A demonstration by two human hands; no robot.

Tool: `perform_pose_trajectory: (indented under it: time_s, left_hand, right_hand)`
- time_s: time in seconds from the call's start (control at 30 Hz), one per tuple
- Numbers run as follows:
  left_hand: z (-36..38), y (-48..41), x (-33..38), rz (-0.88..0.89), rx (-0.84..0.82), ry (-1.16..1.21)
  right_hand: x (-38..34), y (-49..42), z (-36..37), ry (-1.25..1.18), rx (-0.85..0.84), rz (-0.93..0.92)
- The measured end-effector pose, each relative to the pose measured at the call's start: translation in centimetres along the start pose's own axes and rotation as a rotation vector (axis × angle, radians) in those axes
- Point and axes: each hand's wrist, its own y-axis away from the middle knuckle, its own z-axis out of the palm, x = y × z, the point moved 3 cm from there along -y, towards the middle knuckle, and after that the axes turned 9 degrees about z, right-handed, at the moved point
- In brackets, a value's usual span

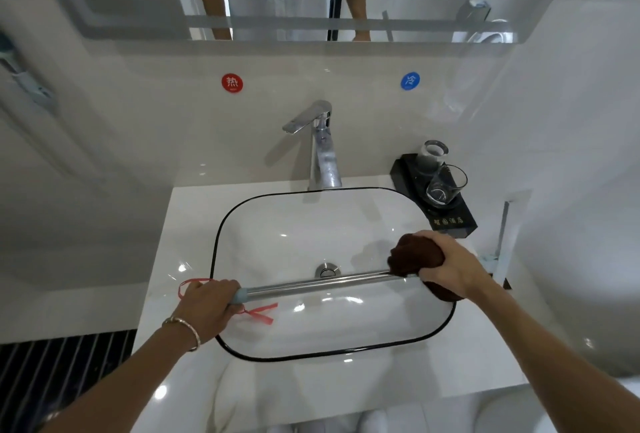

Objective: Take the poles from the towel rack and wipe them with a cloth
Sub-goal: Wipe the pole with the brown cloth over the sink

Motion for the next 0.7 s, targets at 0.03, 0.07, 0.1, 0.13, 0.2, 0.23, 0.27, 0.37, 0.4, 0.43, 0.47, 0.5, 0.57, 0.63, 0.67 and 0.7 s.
perform_pose_trajectory:
  time_s: [0.03, 0.07, 0.1, 0.13, 0.2, 0.23, 0.27, 0.37, 0.4, 0.43, 0.47, 0.5, 0.57, 0.63, 0.67, 0.7]
  left_hand:
    - [-0.1, 0.0, 0.0, -0.001, -0.011, -0.009]
    - [-0.1, 0.0, 0.1, 0.000, -0.020, -0.019]
    - [-0.1, 0.0, 0.2, -0.002, -0.026, -0.028]
    - [-0.2, 0.1, 0.3, -0.007, -0.034, -0.034]
    - [-0.2, 0.0, 0.4, -0.012, -0.047, -0.030]
    - [-0.3, -0.1, 0.4, -0.015, -0.054, -0.023]
    - [-0.3, -0.2, 0.5, -0.022, -0.062, -0.023]
    - [-0.4, -0.4, 0.4, -0.032, -0.112, -0.118]
    - [-0.3, -0.4, 0.2, -0.027, -0.148, -0.161]
    - [-0.3, -0.4, 0.2, -0.019, -0.176, -0.193]
    - [-0.4, -0.4, 0.1, -0.013, -0.189, -0.198]
    - [-0.6, -0.5, 0.0, -0.009, -0.177, -0.169]
    - [-1.2, -0.5, -0.2, -0.007, -0.110, -0.059]
    - [-1.4, -0.4, -0.2, 0.004, -0.090, -0.011]
    - [-1.4, -0.3, -0.2, 0.000, -0.088, -0.007]
    - [-1.3, -0.4, -0.2, -0.004, -0.080, -0.019]
  right_hand:
    - [-1.0, 0.0, 1.4, 0.064, -0.028, -0.041]
    - [-2.1, 0.0, 3.0, 0.131, -0.049, -0.082]
    - [-3.4, 0.1, 4.7, 0.181, -0.065, -0.118]
    - [-4.7, 0.1, 6.6, 0.211, -0.075, -0.145]
    - [-8.0, 0.7, 10.3, 0.247, -0.054, -0.234]
    - [-9.9, 1.3, 12.2, 0.248, -0.041, -0.289]
    - [-11.8, 2.0, 14.1, 0.235, -0.030, -0.351]
    - [-16.3, 3.7, 19.1, 0.180, 0.005, -0.526]
    - [-17.0, 4.0, 20.0, 0.165, 0.018, -0.555]
    - [-17.3, 4.0, 20.4, 0.162, 0.027, -0.574]
    - [-17.2, 4.0, 20.4, 0.168, 0.033, -0.592]
    - [-16.6, 4.0, 20.0, 0.181, 0.049, -0.613]
    - [-14.3, 3.9, 18.2, 0.233, 0.110, -0.639]
    - [-10.6, 3.5, 15.0, 0.275, 0.184, -0.585]
    - [-8.3, 3.1, 12.9, 0.301, 0.230, -0.540]
    - [-5.8, 2.8, 10.7, 0.331, 0.278, -0.477]
